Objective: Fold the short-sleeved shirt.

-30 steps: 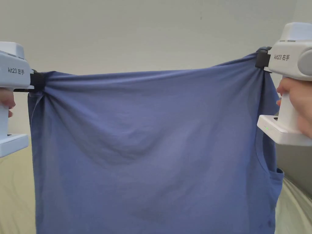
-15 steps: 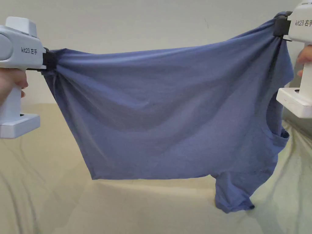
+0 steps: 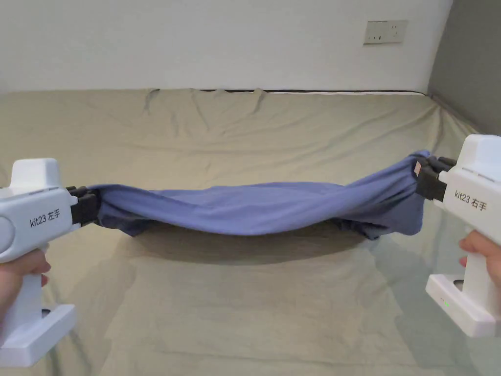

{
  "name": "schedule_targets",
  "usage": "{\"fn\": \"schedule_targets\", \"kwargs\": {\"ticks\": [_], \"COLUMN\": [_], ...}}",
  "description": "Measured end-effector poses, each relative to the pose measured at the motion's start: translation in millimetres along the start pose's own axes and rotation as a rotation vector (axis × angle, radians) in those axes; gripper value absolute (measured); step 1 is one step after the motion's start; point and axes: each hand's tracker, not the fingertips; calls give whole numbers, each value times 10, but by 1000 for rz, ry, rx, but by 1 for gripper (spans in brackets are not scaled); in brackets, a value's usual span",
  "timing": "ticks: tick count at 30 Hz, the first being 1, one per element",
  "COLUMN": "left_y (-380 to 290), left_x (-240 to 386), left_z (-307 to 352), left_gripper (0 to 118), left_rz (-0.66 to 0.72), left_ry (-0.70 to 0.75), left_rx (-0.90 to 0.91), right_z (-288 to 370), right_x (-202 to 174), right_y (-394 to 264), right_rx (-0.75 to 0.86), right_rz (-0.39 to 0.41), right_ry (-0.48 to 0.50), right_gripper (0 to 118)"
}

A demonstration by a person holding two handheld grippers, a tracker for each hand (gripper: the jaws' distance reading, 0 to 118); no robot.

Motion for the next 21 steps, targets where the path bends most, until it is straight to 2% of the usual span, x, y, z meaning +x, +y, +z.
{"fn": "schedule_targets", "kwargs": {"ticks": [4,9,11,13,16,19,21], "left_y": [-384,-664,-722,-802,-971,-1150,-1315], "left_x": [64,86,52,2,-23,-87,-118], "left_z": [326,856,1083,1272,1582,1904,2062], "left_gripper": [1,1,1,1,1,1,1], "left_rz": [12,-20,25,84,40,32,-10], "left_ry": [-34,-47,-55,-62,-48,-71,-86], "left_rx": [-36,-30,-19,-17,-13,-31,-63], "right_z": [411,1031,1271,1498,1845,2167,2337], "right_x": [52,131,140,134,163,146,175], "right_y": [-403,-599,-631,-655,-696,-755,-850], "right_rx": [-39,-33,-24,-21,-10,-18,-84], "right_rz": [-2,-11,-16,1,28,115,115], "right_ry": [7,40,39,46,77,96,127], "right_gripper": [2,2,2,2,2,2,2]}}
